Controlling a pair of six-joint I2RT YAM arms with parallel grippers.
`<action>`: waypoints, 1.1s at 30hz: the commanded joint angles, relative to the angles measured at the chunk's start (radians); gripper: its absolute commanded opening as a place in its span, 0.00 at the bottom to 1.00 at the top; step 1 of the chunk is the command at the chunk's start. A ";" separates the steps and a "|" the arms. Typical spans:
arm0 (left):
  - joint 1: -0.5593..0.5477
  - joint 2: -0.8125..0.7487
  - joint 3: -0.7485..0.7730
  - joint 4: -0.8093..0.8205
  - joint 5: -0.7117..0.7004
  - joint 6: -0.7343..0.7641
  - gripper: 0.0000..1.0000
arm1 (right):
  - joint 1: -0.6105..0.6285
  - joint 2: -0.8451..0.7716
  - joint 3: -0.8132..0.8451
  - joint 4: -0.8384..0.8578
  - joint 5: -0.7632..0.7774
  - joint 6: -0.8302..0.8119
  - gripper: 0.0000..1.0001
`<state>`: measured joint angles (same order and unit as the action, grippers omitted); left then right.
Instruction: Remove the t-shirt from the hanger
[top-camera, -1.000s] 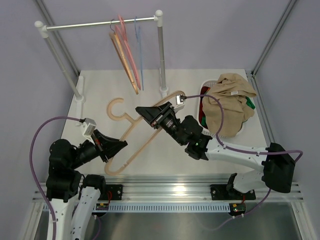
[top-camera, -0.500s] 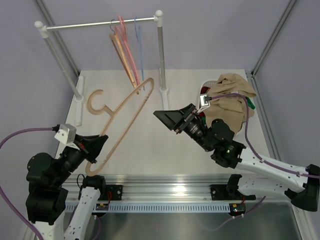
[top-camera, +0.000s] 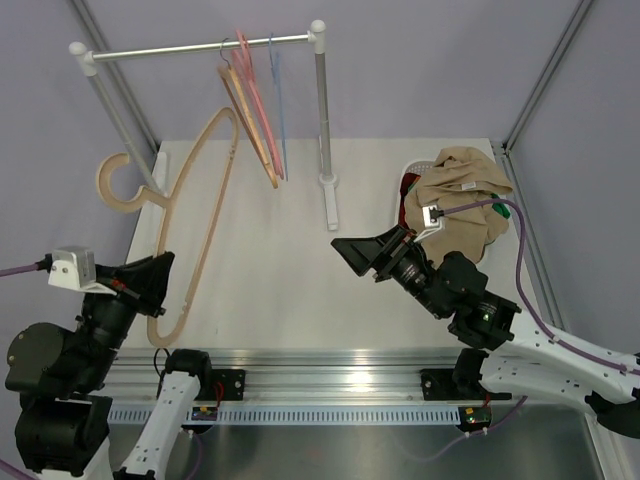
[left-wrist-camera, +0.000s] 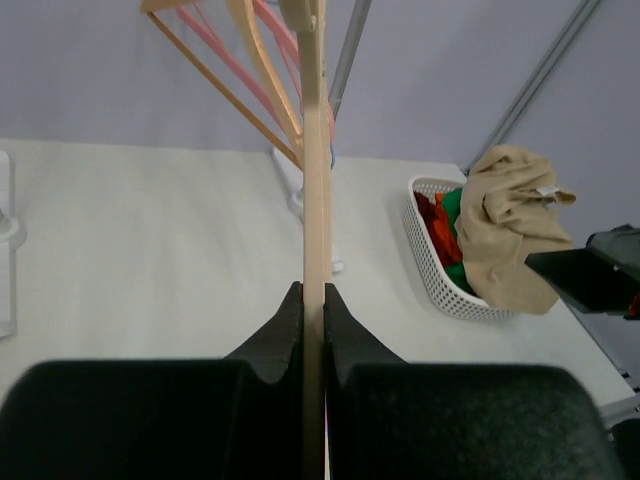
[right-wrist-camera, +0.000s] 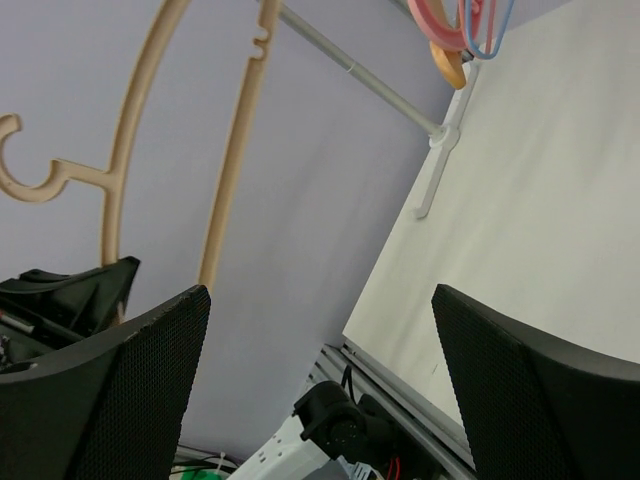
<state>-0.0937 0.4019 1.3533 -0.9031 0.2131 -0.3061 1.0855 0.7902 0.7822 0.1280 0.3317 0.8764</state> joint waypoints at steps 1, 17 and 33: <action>-0.003 0.072 0.044 0.052 -0.122 -0.002 0.00 | -0.002 -0.005 -0.003 -0.027 0.038 -0.045 0.99; -0.003 0.553 0.053 0.377 -0.352 0.036 0.00 | -0.002 0.063 0.052 -0.074 -0.095 -0.151 0.98; 0.087 0.983 0.339 0.510 -0.262 0.122 0.00 | -0.002 0.063 0.063 -0.103 -0.120 -0.249 0.98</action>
<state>-0.0399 1.3445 1.6123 -0.4995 -0.1085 -0.1833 1.0855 0.8654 0.8078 0.0284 0.2176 0.6785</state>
